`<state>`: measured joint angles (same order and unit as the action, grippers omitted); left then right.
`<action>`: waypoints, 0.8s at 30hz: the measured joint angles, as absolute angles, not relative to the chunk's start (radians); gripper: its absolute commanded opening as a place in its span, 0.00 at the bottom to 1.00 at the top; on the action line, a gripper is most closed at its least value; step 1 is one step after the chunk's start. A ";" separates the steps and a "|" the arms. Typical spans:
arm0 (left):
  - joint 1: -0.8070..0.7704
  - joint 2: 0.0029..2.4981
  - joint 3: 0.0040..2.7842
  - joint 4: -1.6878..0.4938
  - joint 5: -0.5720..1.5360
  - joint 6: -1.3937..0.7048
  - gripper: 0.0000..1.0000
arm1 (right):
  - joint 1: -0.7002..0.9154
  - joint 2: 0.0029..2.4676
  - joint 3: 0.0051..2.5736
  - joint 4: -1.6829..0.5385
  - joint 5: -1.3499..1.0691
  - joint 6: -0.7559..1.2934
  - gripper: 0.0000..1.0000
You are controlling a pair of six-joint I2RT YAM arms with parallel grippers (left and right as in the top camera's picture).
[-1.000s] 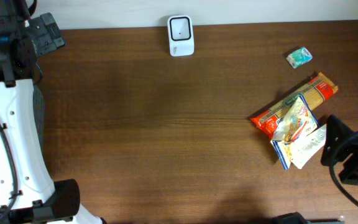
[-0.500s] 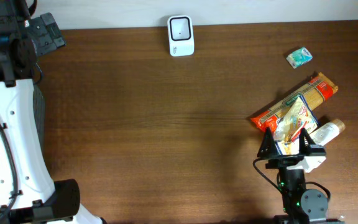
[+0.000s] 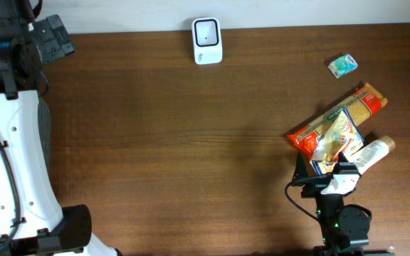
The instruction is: Scan the item barcode
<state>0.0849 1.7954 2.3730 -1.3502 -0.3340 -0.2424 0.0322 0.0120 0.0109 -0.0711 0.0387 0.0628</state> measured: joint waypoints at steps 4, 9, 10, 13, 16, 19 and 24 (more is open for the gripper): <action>0.085 1.795 2.373 -1.350 -0.334 -0.242 0.99 | 0.032 0.012 0.011 -0.071 0.039 0.059 0.99; 0.085 1.789 2.358 -1.350 -0.334 -0.242 0.99 | 0.032 0.012 0.011 -0.072 0.039 0.056 0.98; 0.085 1.765 2.307 -1.385 -0.334 -0.242 0.99 | 0.032 0.012 0.011 -0.072 0.038 0.056 0.99; 0.078 1.590 1.991 -1.406 -0.342 -0.242 0.99 | 0.032 0.012 0.011 -0.072 0.038 0.057 0.99; 0.059 1.333 1.508 -1.044 -0.338 -0.237 0.99 | 0.032 0.013 0.011 -0.072 0.037 0.056 0.99; 0.058 1.079 1.037 -0.614 -0.274 -0.224 0.99 | 0.032 0.012 0.011 -0.072 0.035 0.056 0.99; 0.052 0.719 0.324 0.127 -0.043 -0.018 0.99 | 0.032 0.014 0.011 -0.073 0.035 0.054 0.99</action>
<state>0.0525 0.7193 0.3241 0.1268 -0.0429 -0.0181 0.0322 0.0135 0.0113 -0.0727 0.0349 0.0540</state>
